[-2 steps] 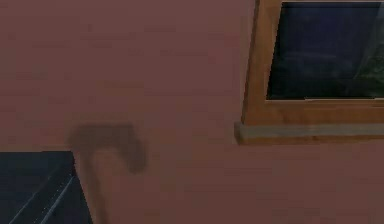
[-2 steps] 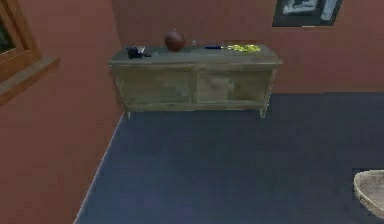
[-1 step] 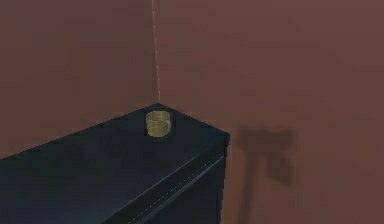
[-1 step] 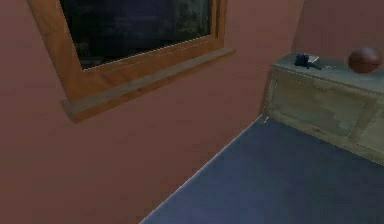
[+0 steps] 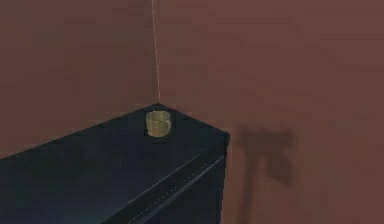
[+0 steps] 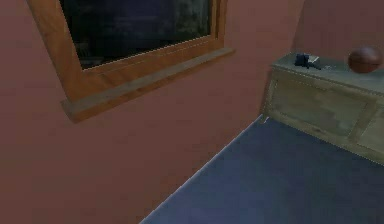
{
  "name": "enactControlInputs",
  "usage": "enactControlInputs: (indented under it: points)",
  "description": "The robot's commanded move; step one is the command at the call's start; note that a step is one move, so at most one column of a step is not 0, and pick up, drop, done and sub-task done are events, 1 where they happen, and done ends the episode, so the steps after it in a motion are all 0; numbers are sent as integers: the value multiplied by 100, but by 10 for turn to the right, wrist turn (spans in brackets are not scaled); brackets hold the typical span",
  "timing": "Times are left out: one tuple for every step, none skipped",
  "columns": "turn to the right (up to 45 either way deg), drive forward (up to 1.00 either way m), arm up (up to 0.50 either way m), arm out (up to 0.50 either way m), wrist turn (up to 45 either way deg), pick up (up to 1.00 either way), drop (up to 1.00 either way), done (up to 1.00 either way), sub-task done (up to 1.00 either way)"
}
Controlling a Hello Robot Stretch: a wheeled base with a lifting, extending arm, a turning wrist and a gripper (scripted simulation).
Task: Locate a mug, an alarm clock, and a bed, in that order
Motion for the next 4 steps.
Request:
enactControlInputs:
  points:
    - [450,0,0,0,0,0,0,0,0]
    - [450,0,0,0,0,0,0,0,0]
    - [420,0,0,0,0,0,0,0,0]
    - [0,100,0,0,0,0,0,0,0]
